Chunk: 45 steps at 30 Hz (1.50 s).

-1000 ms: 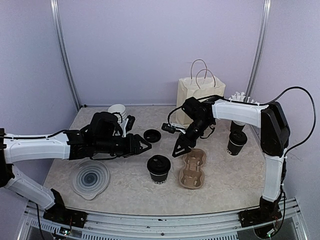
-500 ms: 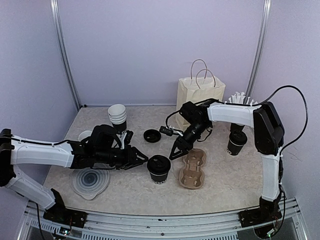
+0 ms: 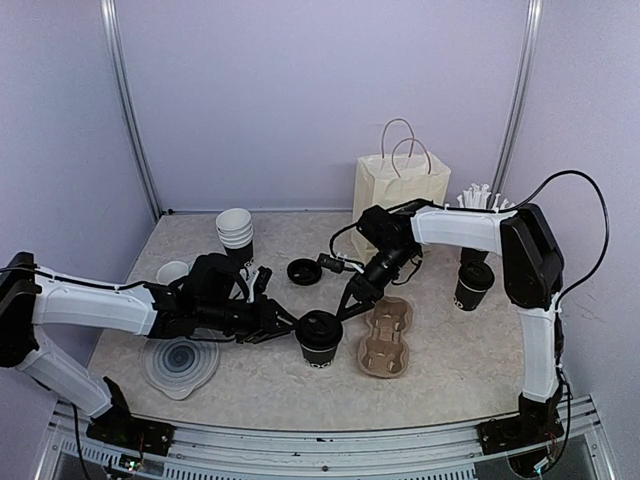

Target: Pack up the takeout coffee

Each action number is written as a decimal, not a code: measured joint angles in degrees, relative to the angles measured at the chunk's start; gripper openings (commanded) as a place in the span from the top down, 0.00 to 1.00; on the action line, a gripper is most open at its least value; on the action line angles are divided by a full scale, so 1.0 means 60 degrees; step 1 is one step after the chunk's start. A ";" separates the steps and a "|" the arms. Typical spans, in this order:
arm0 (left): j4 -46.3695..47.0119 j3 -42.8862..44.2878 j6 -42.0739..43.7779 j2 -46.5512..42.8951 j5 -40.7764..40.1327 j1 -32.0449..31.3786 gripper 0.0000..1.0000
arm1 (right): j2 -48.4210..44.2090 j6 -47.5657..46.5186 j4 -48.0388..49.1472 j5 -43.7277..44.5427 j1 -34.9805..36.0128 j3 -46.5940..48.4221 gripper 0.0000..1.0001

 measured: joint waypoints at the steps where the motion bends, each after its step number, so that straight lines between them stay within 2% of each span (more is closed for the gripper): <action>1: 0.0004 0.0000 0.0000 0.0044 0.0011 0.0000 0.70 | 0.0018 0.0000 0.0000 -0.0022 0.0000 0.0000 0.48; 22: -0.0022 0.0215 0.0616 0.0437 -0.0328 -0.0146 0.70 | 0.0182 0.0113 0.0007 -0.0022 -0.0153 -0.0339 0.45; 30: -0.0688 0.0317 0.0834 0.0146 -0.0725 -0.0273 0.60 | -0.0375 0.0120 0.0004 -0.0160 -0.0433 -0.0867 0.43; 36: -0.1188 0.0725 0.0991 -0.0117 -0.1089 -0.0488 0.59 | -0.0481 0.0066 0.0004 -0.0597 -0.0430 -0.0867 0.43; 45: -0.1217 0.0736 0.0707 -0.0178 -0.0943 -0.0780 0.60 | -0.0477 0.0058 -0.0066 -0.0903 -0.0408 -0.0608 0.43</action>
